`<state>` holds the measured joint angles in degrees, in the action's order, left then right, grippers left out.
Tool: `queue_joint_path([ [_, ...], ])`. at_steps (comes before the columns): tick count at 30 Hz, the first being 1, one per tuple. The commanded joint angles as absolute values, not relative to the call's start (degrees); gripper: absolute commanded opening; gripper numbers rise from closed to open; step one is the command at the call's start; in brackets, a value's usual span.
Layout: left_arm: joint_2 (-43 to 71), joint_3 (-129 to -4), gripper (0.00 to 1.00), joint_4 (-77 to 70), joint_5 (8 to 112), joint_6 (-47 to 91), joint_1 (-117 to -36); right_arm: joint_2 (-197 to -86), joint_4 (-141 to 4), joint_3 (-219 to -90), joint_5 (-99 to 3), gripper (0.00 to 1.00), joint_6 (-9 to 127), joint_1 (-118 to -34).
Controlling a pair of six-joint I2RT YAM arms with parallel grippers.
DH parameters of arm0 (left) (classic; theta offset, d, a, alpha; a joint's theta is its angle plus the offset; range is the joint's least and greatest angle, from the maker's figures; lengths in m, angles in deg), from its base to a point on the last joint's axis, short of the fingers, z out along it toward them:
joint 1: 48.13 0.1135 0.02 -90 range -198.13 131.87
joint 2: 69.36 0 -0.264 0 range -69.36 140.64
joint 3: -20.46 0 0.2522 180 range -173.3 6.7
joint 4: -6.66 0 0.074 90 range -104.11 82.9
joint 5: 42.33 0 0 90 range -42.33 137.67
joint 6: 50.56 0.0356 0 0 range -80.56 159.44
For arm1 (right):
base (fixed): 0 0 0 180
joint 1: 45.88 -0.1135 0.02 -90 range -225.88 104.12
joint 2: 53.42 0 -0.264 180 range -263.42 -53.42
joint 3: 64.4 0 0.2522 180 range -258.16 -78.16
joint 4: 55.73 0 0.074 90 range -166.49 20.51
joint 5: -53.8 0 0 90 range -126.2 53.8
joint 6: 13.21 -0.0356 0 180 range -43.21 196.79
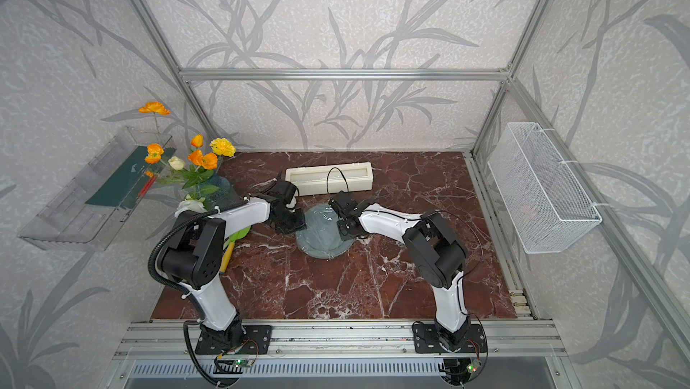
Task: Wrap the plate with plastic wrap
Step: Cover the plate with plastic wrap.
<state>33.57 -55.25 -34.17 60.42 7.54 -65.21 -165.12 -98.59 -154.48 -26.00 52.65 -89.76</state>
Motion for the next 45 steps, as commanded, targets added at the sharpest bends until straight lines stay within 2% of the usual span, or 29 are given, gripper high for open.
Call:
queue_joint_path([
  [1, 32.94, -53.35, 0.38, -35.98, 58.52, 6.29, -65.53, -164.06, -103.54, -155.61, -19.6, 0.0, 52.82, -89.65],
  [10, 32.63, -52.31, 0.38, -35.94, 58.47, 6.38, -65.97, -164.37, -103.79, -154.45, -14.76, 0.0, 50.95, -89.48],
  [15, 32.59, -52.37, 0.37, -35.77, 58.77, 6.19, -66.41, -166.21, -102.24, -154.64, -18.6, 0.0, 50.87, -88.28],
  [22, 32.44, -53.3, 0.38, -37.04, 58.53, 6.65, -66.67, -166.6, -96.31, -151.23, -27.47, 0.15, 49.91, -85.53],
  [25, 31.45, -54.37, 0.39, -38.89, 57.02, 7.43, -66.67, -163.71, -95.49, -149.5, -28.92, 0.27, 50.02, -84.29],
  [28, 30.27, -56.89, 0.43, -41.96, 54.32, 8.39, -66.66, -159.65, -95.85, -148.22, -29.72, 0.38, 50.71, -83.1],
  [31, 28.7, -59.76, 0.49, -44.47, 52.21, 9.09, -66.59, -155.78, -96.62, -147.05, -31.71, 0.44, 51.16, -82.15],
  [34, 27.79, -61.97, 0.53, -44.98, 51.16, 9.32, -66.45, -151.76, -95.83, -144.75, -34.54, 0.47, 50.42, -82.12],
  [39, 30.58, -64.05, 0.56, -44.59, 53.24, 9.67, -65.82, -147.99, -85.64, -137.44, -48.14, 0.48, 44.62, -82.05],
  [45, 32.71, -63.09, 0.57, -42.79, 55.25, 9.34, -65.1, -148.15, -80.27, -132.92, -49.82, 0.49, 40.73, -82.2],
])
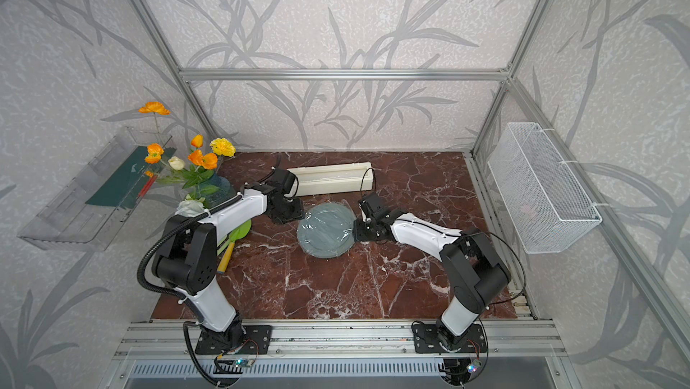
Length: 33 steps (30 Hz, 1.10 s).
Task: Wrap the plate with plastic wrap
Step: Cover the plate with plastic wrap.
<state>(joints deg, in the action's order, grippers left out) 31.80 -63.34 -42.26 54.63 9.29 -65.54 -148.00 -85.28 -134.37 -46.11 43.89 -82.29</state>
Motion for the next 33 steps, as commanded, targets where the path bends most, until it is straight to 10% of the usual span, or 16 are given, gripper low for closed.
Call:
queue_joint_path([
  [1, 32.99, -63.01, 0.57, -42.79, 55.51, 9.33, -65.01, -148.36, -78.35, -132.2, -51.02, 0.49, 39.32, -82.25],
  [33, 34.91, -62.38, 0.54, -42.2, 57.29, 9.41, -64.65, -169.19, -91.01, -157.4, -36.98, 0.46, 55.25, -81.66],
])
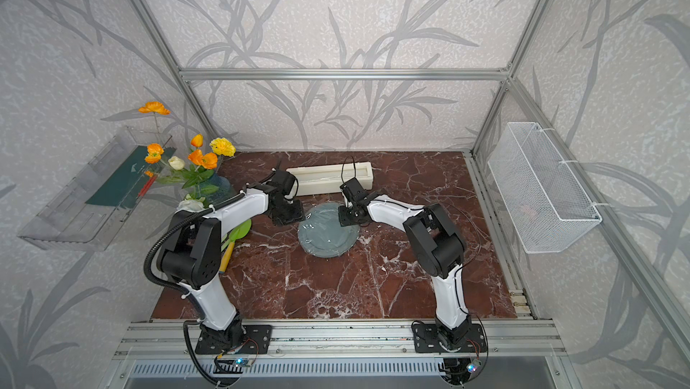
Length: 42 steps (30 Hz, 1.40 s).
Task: Wrap the plate with plastic wrap
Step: Cover the plate with plastic wrap.
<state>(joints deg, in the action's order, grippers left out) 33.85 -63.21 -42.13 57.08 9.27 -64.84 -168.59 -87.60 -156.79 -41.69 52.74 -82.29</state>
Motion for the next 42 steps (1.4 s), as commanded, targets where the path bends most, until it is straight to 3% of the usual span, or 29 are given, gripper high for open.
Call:
queue_joint_path([
  [1, 34.98, -62.34, 0.54, -42.24, 57.31, 9.39, -64.65, -168.95, -91.15, -157.29, -36.57, 0.47, 55.52, -81.66],
  [32, 36.21, -61.84, 0.51, -41.74, 58.89, 9.25, -65.0, -163.63, -87.11, -147.17, -36.01, 0.53, 53.93, -82.81],
  [42, 36.9, -61.94, 0.51, -41.49, 59.22, 9.05, -65.44, -162.37, -87.82, -147.26, -33.88, 0.6, 54.44, -82.81],
])
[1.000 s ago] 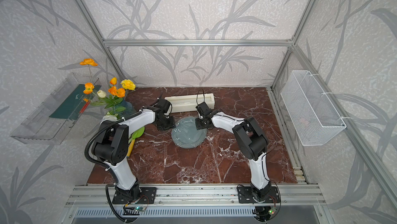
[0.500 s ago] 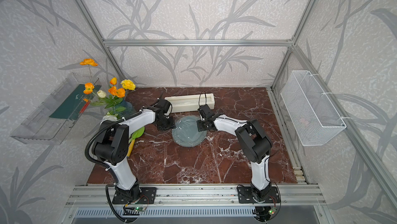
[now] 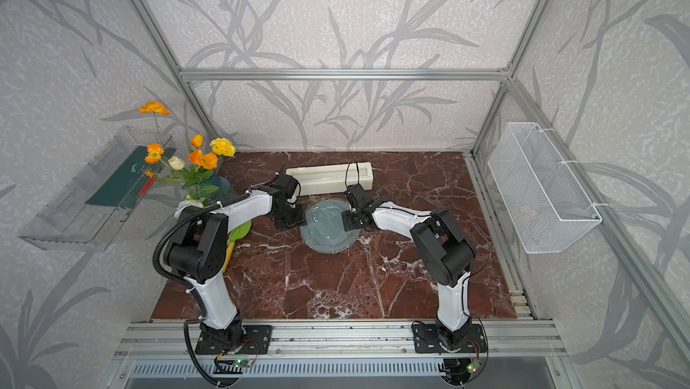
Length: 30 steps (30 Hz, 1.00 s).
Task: Wrap the plate with plastic wrap
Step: Cover the plate with plastic wrap.
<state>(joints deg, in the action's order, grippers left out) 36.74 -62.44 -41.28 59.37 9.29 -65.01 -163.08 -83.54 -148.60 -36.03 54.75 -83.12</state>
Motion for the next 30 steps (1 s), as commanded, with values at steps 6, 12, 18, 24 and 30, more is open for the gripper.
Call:
queue_joint_path([
  [6, 36.92, -62.09, 0.51, -41.72, 59.17, 9.18, -65.44, -163.59, -87.62, -146.94, -33.88, 0.61, 54.0, -83.5],
  [12, 37.29, -62.19, 0.52, -41.17, 59.33, 8.98, -65.53, -161.81, -87.62, -147.65, -32.24, 0.69, 55.81, -83.5],
  [18, 37.6, -62.29, 0.54, -40.68, 60.19, 8.6, -65.71, -162.78, -87.73, -149.48, -32.03, 0.69, 56.39, -83.44],
  [24, 37.24, -62.29, 0.54, -41.03, 59.86, 8.89, -65.71, -164.26, -86.72, -149.3, -34.75, 0.66, 55.08, -83.42],
  [30, 37.75, -61.79, 0.53, -40.04, 60.93, 8.26, -65.87, -164.18, -81.12, -145.5, -40.23, 0.62, 52.04, -83.41],
])
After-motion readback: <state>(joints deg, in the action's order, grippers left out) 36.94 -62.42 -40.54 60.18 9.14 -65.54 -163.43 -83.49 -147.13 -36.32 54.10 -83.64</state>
